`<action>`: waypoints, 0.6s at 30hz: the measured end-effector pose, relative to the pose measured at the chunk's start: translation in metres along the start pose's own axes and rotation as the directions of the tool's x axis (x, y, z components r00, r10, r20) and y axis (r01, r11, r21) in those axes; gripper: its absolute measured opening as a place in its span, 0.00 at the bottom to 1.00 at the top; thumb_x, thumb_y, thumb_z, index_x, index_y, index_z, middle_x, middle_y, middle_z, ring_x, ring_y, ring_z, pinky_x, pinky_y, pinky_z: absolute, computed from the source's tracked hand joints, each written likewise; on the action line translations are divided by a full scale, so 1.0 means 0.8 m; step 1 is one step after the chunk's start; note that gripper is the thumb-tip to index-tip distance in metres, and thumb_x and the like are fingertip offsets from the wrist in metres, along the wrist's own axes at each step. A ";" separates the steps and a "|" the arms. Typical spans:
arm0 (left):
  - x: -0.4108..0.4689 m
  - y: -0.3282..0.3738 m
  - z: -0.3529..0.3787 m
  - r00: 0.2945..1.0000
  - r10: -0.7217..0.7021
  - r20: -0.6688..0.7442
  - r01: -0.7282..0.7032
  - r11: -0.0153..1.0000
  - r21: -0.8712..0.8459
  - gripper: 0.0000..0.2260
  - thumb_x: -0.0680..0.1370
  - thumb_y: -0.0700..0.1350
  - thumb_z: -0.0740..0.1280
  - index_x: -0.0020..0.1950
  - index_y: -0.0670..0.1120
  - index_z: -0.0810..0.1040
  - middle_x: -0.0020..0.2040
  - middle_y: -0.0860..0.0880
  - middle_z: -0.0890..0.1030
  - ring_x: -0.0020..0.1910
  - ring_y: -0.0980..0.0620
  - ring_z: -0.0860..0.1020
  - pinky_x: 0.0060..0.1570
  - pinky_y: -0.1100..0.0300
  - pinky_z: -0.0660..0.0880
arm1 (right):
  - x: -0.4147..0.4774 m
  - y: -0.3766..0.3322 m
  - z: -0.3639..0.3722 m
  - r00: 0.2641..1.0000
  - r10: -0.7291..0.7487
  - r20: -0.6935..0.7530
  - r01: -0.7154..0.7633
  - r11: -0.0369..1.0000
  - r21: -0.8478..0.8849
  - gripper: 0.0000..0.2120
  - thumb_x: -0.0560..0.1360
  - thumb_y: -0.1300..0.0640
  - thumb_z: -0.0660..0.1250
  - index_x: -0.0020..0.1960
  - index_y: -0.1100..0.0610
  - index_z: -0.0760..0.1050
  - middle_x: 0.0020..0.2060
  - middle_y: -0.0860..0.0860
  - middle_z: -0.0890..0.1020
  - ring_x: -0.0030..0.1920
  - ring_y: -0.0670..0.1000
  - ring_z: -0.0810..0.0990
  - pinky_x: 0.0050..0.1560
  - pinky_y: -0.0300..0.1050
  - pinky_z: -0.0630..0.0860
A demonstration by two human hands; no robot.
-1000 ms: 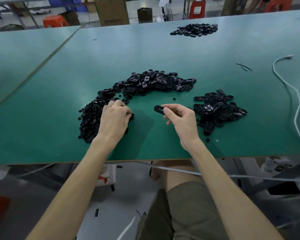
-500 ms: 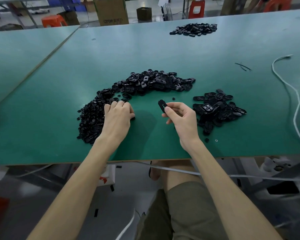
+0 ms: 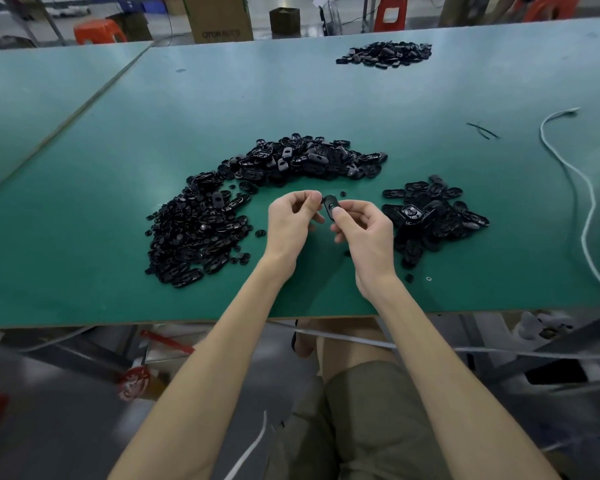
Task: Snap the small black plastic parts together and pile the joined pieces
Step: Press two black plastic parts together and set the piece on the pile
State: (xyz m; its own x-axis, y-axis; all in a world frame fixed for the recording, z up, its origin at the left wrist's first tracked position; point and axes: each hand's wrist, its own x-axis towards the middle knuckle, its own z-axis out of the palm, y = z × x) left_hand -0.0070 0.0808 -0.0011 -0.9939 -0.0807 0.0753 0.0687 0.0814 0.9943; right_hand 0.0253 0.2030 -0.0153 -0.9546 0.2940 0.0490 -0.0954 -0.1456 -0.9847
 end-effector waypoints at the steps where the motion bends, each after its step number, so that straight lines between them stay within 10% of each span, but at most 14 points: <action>1: -0.001 -0.003 0.000 1.000 0.000 -0.007 0.000 1.000 -0.024 0.05 0.83 0.43 0.69 0.51 0.42 0.81 0.41 0.49 0.83 0.34 0.59 0.81 0.36 0.66 0.75 | 0.000 0.000 0.000 1.000 -0.001 -0.002 0.001 1.000 0.001 0.03 0.79 0.63 0.72 0.51 0.57 0.80 0.41 0.51 0.85 0.36 0.44 0.83 0.36 0.38 0.78; 8: -0.008 -0.009 -0.009 0.999 -0.001 -0.039 -0.007 0.978 -0.209 0.02 0.82 0.38 0.69 0.51 0.42 0.80 0.43 0.49 0.85 0.37 0.56 0.82 0.41 0.64 0.77 | 0.000 0.000 0.001 1.000 -0.004 0.001 0.004 1.000 0.001 0.03 0.79 0.64 0.72 0.51 0.58 0.80 0.42 0.53 0.85 0.38 0.45 0.83 0.37 0.39 0.78; 18: -0.014 -0.007 -0.002 0.994 0.108 -0.015 -0.109 0.992 -0.056 0.03 0.81 0.38 0.71 0.49 0.45 0.79 0.44 0.48 0.83 0.39 0.56 0.82 0.40 0.66 0.75 | 0.001 0.003 0.000 1.000 -0.006 -0.022 0.005 1.000 -0.007 0.03 0.79 0.63 0.72 0.50 0.56 0.80 0.42 0.51 0.85 0.39 0.46 0.83 0.38 0.39 0.78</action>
State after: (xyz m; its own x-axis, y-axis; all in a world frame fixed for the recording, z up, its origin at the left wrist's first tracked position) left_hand 0.0041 0.0795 -0.0073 -0.9793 -0.0858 0.1835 0.1812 0.0342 0.9829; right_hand 0.0239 0.2027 -0.0179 -0.9477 0.3152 0.0509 -0.0985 -0.1370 -0.9857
